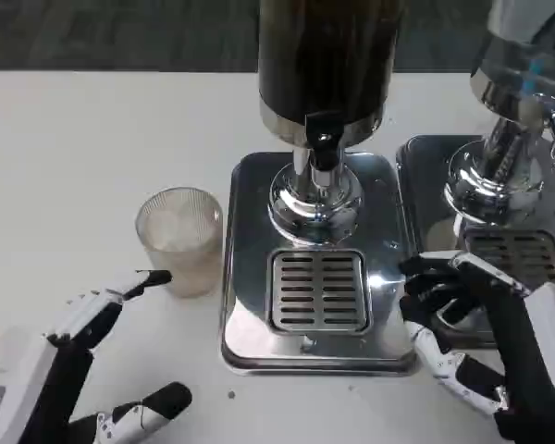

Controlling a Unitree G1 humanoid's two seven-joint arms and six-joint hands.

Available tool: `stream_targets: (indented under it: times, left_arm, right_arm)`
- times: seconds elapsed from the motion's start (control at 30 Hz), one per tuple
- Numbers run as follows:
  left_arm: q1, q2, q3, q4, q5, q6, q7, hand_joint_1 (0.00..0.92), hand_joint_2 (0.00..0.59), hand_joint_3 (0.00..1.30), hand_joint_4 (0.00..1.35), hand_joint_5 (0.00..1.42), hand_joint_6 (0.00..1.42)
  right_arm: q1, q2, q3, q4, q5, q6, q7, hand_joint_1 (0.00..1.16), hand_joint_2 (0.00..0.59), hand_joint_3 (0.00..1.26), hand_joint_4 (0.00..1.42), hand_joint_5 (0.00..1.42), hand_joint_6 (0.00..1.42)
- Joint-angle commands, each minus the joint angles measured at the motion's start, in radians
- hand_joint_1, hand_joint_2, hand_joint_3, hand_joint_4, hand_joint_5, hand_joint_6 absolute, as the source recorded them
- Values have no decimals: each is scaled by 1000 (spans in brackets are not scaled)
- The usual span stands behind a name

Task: Grasp the cup under the faucet to collect the drink, then remove the cup.

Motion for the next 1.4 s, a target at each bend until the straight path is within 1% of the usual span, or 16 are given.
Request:
stream_targets:
  times: [0.03,0.13,0.2,0.27,0.33,0.5,0.73,0.83,0.9,1.0,1.13,1.2,1.33,1.4]
  left_arm:
    - [6,25,-5,21,28,-12,25,0,106,294,255,292,344]
    - [6,37,-10,30,49,-4,34,0,106,299,251,284,322]
    - [5,42,-11,34,60,-5,40,0,106,300,250,272,294]
    - [6,48,-13,34,78,-6,53,0,107,300,247,271,291]
    - [6,53,-15,34,91,-7,65,0,107,300,237,262,286]
    - [3,54,-18,35,92,-2,77,0,107,300,236,260,288]
    - [0,61,-26,40,85,1,79,0,107,300,236,267,296]
    - [-1,58,-28,46,71,1,79,0,107,300,236,270,311]
    - [-6,51,-28,54,47,0,75,0,106,261,211,264,320]
    - [-21,46,-28,66,18,8,67,0,86,211,180,245,324]
    - [-57,44,-33,84,-37,26,42,0,77,188,160,243,327]
    - [-84,40,-34,88,-63,42,26,0,68,153,139,233,325]
    - [-130,40,-43,96,-96,76,-14,0,51,85,93,212,244]
    - [-163,47,-55,97,-114,117,-66,0,47,64,71,204,192]
  right_arm:
    - [0,-27,-6,9,-59,-18,-31,653,408,531,572,664,750]
    - [-5,-51,2,11,-126,-23,-58,653,409,531,572,658,742]
    - [-6,-64,7,10,-162,-22,-76,653,410,521,557,614,684]
    - [-6,-77,14,6,-201,-17,-92,653,410,518,541,591,665]
    - [-5,-85,19,3,-219,-14,-100,653,410,517,537,587,663]
    - [-9,-83,20,9,-208,-10,-105,653,410,517,530,585,663]
    - [-3,-88,24,1,-221,-9,-110,653,410,513,524,585,663]
    - [2,-90,23,-2,-221,-10,-111,653,410,511,524,585,663]
    - [4,-91,21,-3,-217,-10,-110,653,410,510,524,585,663]
    - [7,-91,19,-4,-209,-11,-108,653,410,510,524,585,663]
    - [11,-88,26,-2,-202,-13,-105,653,410,510,527,585,663]
    - [12,-86,32,3,-204,-15,-105,653,410,510,529,588,663]
    - [16,-79,47,11,-201,-17,-106,653,410,513,531,592,663]
    - [20,-77,54,11,-198,-17,-105,653,410,514,532,593,663]
